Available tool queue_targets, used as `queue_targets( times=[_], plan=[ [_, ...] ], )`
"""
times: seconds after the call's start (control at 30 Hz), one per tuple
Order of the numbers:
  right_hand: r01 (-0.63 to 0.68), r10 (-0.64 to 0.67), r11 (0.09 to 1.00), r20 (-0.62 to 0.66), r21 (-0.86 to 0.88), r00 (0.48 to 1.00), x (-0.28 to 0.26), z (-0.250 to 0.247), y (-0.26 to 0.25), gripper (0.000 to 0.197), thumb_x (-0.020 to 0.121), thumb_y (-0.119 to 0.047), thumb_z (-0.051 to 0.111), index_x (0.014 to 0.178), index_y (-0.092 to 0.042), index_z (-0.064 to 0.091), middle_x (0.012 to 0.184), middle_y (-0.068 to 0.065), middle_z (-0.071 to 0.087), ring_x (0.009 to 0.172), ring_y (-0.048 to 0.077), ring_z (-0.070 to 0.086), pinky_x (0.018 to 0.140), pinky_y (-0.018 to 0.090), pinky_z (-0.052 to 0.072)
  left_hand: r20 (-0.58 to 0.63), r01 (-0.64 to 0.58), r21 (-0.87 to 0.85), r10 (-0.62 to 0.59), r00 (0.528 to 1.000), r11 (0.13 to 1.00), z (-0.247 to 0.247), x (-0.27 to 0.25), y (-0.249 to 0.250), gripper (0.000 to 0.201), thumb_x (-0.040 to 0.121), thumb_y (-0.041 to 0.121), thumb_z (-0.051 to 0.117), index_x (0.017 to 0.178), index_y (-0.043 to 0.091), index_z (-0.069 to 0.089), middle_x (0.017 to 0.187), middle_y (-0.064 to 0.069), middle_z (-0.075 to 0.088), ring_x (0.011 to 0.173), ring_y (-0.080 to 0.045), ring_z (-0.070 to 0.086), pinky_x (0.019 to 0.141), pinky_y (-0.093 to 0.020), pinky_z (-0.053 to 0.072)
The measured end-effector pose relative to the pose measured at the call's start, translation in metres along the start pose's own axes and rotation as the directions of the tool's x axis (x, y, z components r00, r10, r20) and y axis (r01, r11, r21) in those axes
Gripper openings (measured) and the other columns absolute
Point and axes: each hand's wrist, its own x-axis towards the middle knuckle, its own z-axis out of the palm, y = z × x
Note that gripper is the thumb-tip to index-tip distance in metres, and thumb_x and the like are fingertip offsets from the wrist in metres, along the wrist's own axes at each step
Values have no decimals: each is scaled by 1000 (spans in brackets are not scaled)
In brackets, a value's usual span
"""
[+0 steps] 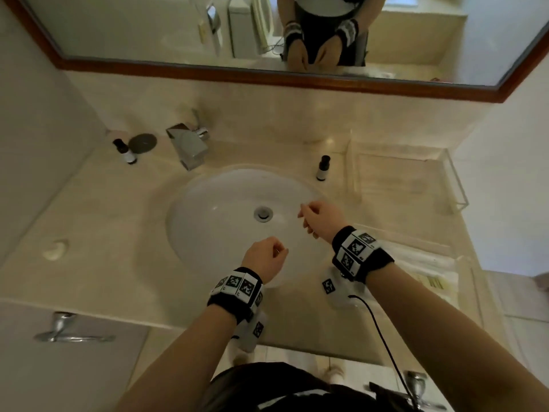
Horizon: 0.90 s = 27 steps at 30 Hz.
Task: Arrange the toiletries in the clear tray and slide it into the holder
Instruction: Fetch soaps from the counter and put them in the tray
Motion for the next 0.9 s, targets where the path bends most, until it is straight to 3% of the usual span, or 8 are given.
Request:
queue_targets(
  times=[0.13,0.33,0.4,0.47,0.53,0.63,0.73,0.9],
  plan=[
    [161,-128,981,267,-108,955,16,68,-60,11,95,-21,50,93,-14,58,76,0,61,60,12,56,52,22,46,-20,134,28,-134,991,991,-45,-3,-49,25,93,32,52,99,9,61,97,-7,65,87,-22,58,75,-29,44],
    [393,-236,879,472,-268,850,29,180,-139,24,93,-20,49,109,-6,61,88,8,65,80,23,65,64,31,52,-66,315,-6,-314,947,949,-101,-20,-126,28,94,34,51,101,8,61,103,-10,66,93,-27,60,75,-31,43],
    [479,-257,813,535,-331,805,33,223,-164,28,93,-21,50,117,-8,58,108,11,63,98,26,62,77,32,49,-89,370,-5,-368,925,929,-117,-29,-152,27,94,34,50,98,10,59,104,-11,66,95,-29,60,77,-32,45],
    [564,-274,738,599,-371,753,37,267,-188,36,93,-24,51,127,-10,51,127,11,54,113,28,55,91,34,44,-148,423,-8,-420,896,906,-134,-36,-180,25,95,32,48,94,9,58,102,-13,66,93,-30,60,77,-34,45],
    [631,-278,668,655,-393,703,41,312,-206,43,94,-27,50,135,-13,43,136,12,45,118,31,51,97,37,42,-204,487,-34,-484,851,872,-153,-44,-206,23,94,29,48,93,8,56,101,-14,65,93,-31,60,76,-33,44],
    [696,-253,571,714,-435,653,40,372,-225,51,93,-27,50,141,-17,34,140,13,34,115,35,52,97,40,45,-247,559,-48,-552,797,828,-179,-55,-239,24,94,26,46,92,6,58,98,-13,65,91,-31,59,73,-32,40],
    [761,-281,501,755,-412,593,38,414,-237,56,91,-23,50,144,-24,29,140,12,30,113,38,51,94,40,45,-274,596,-63,-588,761,800,-200,-63,-265,22,93,17,39,79,9,54,94,-17,67,85,-31,62,70,-32,40],
    [769,-157,438,802,-466,576,42,460,-241,58,93,-29,38,146,-36,16,155,5,9,135,39,25,107,50,33,-302,654,-107,-651,696,749,-222,-80,-290,21,93,17,41,96,6,58,102,-13,66,96,-31,61,74,-33,42]
  ],
)
